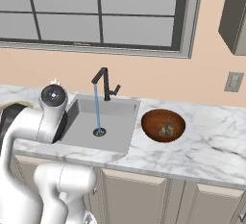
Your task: Pick the bananas from the sink and place them in one bowl. Place the mushroom in the other bowl. Then turn off the sink faucet.
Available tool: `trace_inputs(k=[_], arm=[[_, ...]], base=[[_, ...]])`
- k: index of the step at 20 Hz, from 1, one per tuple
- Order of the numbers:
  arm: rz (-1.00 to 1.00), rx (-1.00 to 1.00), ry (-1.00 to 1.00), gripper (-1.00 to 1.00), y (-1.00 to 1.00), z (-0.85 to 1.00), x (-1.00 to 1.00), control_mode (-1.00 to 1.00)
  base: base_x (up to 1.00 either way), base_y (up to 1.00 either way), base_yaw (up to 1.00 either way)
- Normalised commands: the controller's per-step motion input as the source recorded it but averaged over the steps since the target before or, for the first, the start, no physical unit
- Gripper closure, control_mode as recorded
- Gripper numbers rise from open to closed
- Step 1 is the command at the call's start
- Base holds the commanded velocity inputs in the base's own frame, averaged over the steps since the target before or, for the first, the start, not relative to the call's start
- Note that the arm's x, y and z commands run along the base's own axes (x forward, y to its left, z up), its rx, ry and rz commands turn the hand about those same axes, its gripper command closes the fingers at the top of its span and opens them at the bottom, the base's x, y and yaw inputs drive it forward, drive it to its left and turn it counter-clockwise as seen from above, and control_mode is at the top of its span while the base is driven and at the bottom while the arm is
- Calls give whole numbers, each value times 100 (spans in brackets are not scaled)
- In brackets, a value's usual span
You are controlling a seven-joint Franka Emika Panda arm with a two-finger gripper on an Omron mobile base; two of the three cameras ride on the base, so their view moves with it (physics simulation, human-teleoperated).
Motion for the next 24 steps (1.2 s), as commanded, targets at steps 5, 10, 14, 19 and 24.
trace_inputs(k=[5, 10, 14, 19, 24], arm=[[-28, 20, 0, -100, -69, 0, 0, -100], [-25, 12, 2, -100, -59, 0, 0, -100], [-17, 19, 8, -100, -46, 0, 24, -100], [-17, 33, 14, -100, -41, 0, 28, -100], [-7, 13, 2, -100, -14, -1, 9, -100]], base=[[0, 0, 0], [0, 0, 0], [0, 0, 0], [0, 0, 0], [0, 0, 0]])
